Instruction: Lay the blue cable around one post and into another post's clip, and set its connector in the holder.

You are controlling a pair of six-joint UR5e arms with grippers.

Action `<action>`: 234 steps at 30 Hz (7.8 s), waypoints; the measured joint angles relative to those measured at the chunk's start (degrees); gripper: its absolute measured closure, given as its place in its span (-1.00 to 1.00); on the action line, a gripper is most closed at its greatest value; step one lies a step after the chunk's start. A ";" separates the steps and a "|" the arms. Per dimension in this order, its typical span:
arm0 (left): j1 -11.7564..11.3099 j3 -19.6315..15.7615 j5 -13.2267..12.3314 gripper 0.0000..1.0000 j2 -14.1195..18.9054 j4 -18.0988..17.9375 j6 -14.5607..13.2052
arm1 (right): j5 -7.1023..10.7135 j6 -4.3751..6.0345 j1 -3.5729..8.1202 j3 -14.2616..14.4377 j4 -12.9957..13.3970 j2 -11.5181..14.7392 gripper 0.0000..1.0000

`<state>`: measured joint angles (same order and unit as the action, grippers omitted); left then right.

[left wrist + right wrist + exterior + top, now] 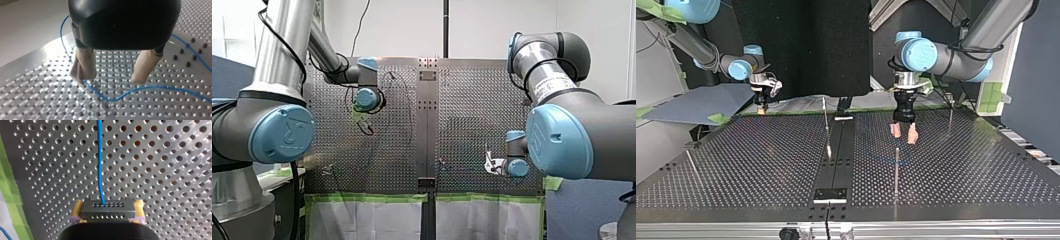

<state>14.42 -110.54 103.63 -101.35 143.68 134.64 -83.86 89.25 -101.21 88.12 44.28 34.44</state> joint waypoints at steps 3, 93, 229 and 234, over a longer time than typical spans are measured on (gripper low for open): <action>-1.06 0.87 -0.75 -1.00 -0.15 -0.73 0.83 | 0.00 0.03 0.01 0.00 0.06 -0.05 1.00; -4.75 10.46 -4.27 -1.00 -5.73 2.59 5.71 | -4.98 9.16 -0.50 -0.55 -9.93 23.03 1.00; -4.83 10.48 -5.26 -1.00 -5.71 2.78 7.96 | 20.95 -2.89 16.10 -4.29 -22.17 26.93 1.00; -4.81 10.47 -5.24 -1.00 -5.71 2.83 7.86 | 20.88 -2.18 16.22 -4.47 -21.21 26.12 1.00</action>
<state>9.61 -100.07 98.39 -107.06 146.51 142.50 -62.98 87.08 -84.99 83.65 23.08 60.56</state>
